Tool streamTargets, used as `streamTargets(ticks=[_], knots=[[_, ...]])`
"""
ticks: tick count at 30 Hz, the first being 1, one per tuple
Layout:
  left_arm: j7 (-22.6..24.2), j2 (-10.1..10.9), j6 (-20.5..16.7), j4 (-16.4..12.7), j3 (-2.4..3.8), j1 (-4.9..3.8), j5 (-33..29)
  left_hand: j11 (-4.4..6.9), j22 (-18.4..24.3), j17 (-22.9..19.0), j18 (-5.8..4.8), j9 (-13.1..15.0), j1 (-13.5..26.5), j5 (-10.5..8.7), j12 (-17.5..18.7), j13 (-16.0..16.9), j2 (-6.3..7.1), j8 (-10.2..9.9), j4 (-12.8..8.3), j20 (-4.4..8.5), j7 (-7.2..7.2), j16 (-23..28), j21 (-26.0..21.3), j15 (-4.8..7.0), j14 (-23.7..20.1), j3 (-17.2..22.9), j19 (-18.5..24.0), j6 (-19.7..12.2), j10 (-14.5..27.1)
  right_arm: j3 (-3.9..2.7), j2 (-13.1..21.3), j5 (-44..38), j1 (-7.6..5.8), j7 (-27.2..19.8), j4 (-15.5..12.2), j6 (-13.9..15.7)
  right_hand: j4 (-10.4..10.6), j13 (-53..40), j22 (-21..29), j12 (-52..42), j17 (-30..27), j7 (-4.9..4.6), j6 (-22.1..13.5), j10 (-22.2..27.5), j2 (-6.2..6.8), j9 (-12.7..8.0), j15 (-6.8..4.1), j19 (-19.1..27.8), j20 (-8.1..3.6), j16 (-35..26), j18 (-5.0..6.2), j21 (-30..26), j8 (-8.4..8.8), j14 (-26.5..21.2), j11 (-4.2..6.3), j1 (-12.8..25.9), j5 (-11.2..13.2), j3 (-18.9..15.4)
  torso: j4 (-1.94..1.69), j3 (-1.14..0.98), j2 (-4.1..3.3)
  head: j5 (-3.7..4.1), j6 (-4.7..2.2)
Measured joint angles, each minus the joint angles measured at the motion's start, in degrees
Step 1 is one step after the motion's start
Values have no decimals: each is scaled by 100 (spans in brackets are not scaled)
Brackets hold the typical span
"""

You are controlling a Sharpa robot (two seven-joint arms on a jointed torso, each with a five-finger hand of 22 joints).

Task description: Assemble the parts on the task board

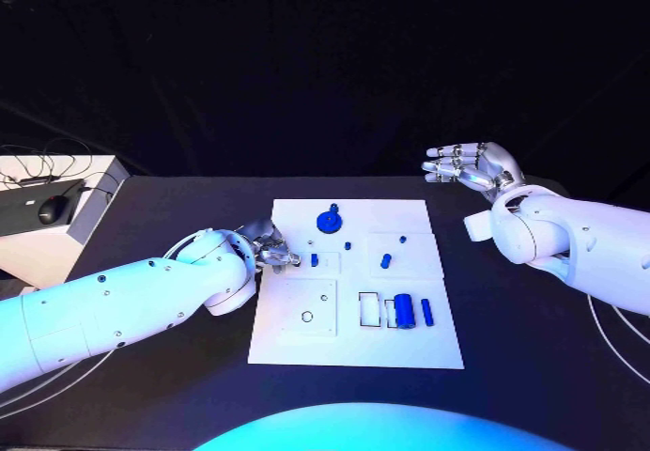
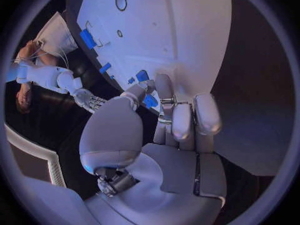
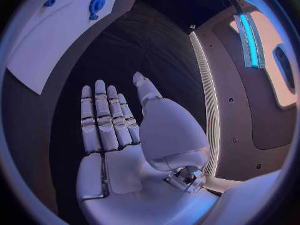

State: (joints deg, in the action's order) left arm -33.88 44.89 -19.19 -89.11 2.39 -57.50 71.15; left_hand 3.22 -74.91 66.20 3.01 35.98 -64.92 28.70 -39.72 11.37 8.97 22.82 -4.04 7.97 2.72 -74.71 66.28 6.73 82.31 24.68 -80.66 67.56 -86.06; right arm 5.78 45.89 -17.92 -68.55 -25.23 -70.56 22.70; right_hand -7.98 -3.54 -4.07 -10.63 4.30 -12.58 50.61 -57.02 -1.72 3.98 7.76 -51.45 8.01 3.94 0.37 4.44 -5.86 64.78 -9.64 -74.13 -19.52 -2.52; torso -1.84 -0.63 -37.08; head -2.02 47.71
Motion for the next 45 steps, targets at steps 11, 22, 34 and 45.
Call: streamTargets(ticks=[11,22,34,45], knots=[[15,-47,-1,24,-12,13,-68,0,0,-61,0,-34,-9,-82,0,-1,-237,-34,-60,0,-10,0,0,-1,1,-489,0,-10,0,0,-2,0,0,0,4,-1,0,0,0,0,0,0,0,0,0,0,0,0,0,0,0,0,0,0,0,0,0,0,3,-3,1,12,6],[43,-59,-3,56,-16,17,-232,220,1,-64,0,-74,-94,-65,0,72,-302,-134,317,0,-615,0,0,3,-2,-1030,0,600,222,0,-5,0,0,1,9,-4,0,0,0,0,0,0,0,0,0,0,0,-1,0,0,0,0,0,0,0,0,0,0,3,-3,3,13,6],[52,-50,-11,73,-17,20,-287,220,1,-64,0,-52,-134,-65,0,92,-220,-134,463,0,-622,0,-7,2,-1,-1141,0,607,222,0,4,-2,0,1,8,-5,0,0,0,0,0,0,0,0,0,0,0,-1,-1,0,0,0,0,0,0,0,0,0,2,1,0,28,4],[50,20,-9,28,-17,26,-288,233,-4,-43,0,-7,-177,-65,0,104,-250,-99,992,21,-653,0,-22,23,20,-2438,-21,637,208,0,21,-3,0,2,5,-5,0,0,0,0,0,0,0,0,0,0,0,-1,-1,0,0,0,0,0,0,0,0,0,1,2,-1,28,4]])
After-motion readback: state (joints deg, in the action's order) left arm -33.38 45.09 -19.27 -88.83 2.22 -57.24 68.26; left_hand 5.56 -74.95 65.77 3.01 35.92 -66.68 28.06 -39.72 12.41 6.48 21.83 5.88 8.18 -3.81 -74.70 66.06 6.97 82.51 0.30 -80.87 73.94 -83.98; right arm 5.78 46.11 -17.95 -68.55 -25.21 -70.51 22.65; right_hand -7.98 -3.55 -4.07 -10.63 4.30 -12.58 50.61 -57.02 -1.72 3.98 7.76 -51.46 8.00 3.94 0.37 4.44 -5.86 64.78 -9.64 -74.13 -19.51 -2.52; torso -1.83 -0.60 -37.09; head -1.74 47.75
